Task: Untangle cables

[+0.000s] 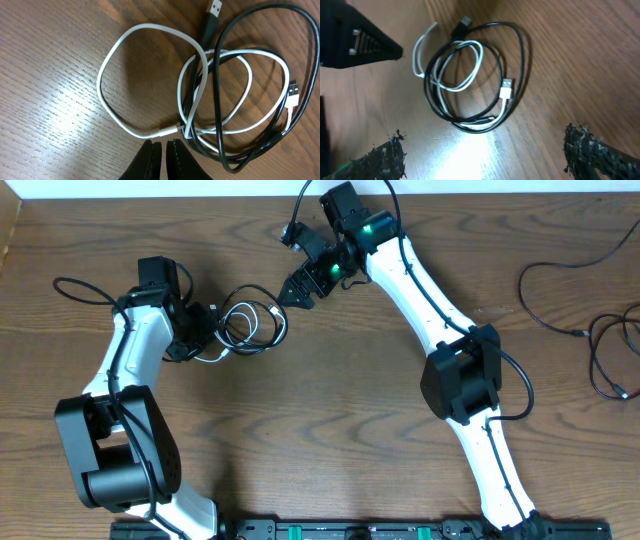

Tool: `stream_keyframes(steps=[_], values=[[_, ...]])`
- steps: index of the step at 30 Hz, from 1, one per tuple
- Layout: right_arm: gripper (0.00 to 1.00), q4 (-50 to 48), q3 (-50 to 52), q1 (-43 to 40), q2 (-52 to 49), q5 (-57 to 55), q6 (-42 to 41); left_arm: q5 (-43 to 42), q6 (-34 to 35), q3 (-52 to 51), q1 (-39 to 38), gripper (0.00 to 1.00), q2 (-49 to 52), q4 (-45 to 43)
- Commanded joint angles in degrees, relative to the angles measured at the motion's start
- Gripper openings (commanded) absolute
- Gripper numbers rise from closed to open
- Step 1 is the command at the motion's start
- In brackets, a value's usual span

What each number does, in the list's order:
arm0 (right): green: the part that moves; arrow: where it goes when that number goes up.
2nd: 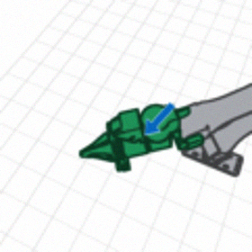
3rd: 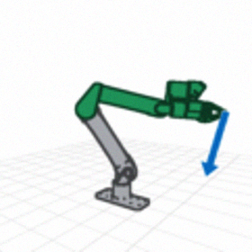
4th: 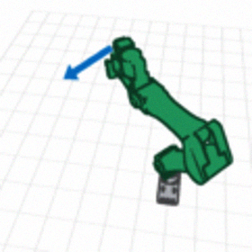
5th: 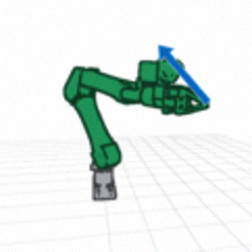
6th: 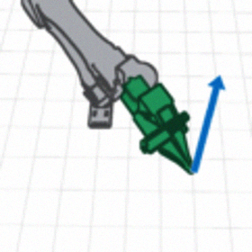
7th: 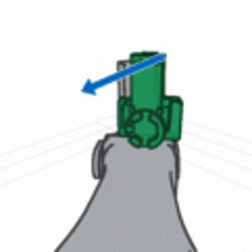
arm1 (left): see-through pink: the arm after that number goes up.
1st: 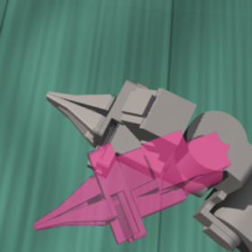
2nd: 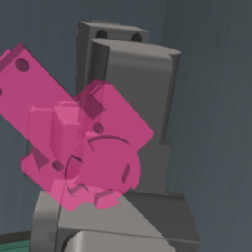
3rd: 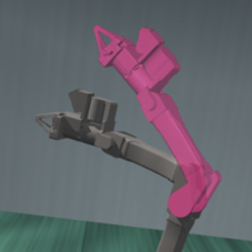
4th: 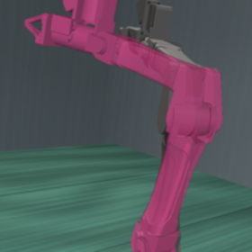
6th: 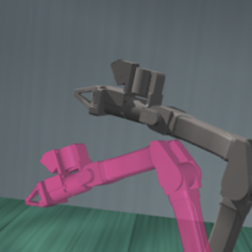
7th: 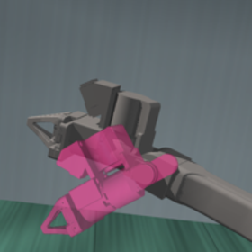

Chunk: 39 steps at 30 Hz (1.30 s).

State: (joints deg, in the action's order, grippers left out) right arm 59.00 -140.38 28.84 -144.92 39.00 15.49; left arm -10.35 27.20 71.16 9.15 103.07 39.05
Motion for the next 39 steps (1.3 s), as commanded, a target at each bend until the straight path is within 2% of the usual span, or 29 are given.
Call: stream_keyframes(steps=[1, 4, 9, 17, 32, 34, 35, 39], values=[[0.99, 0.2, 0.5, 0.5, 0.2, 3.0, 0.9, 0.4, 0.1, -0.4, 0.0, 0.13, 0.7, -0.2], [0.99, 0.3, 0.5, 0.5, 0.2, 4.1, 0.9, 0.6, 0.1, -0.4, 0.0, 0.13, 0.7, -0.2], [0.99, -0.8, 0.5, 0.3, 0.2, 13.3, 0.9, 0.6, 0.1, -0.4, 0.0, 0.13, 0.7, -0.2], [0.99, -1.4, 0.5, 0.6, -0.1, 14.1, 0.9, 0.6, 0.1, -0.4, 0.0, 0.13, 0.7, -0.1], [0.99, 0.4, 0.6, 3.7, -0.5, 6.9, 0.9, 0.6, 0.2, -3.5, 0.0, 0.13, 0.7, -1.9], [0.99, 0.4, 1.0, 5.2, -0.7, 1.7, 0.9, 0.6, 0.2, -4.3, 0.0, 0.17, 0.7, -3.6], [0.99, 0.3, 1.3, 5.7, -0.7, 0.5, 0.9, 0.6, 0.2, -4.3, 0.0, 0.22, 0.7, -4.1], [0.99, -1.1, 2.3, 6.8, -1.0, -0.1, 0.9, 0.6, 0.1, -4.3, 0.0, 0.26, 0.7, -5.9]])
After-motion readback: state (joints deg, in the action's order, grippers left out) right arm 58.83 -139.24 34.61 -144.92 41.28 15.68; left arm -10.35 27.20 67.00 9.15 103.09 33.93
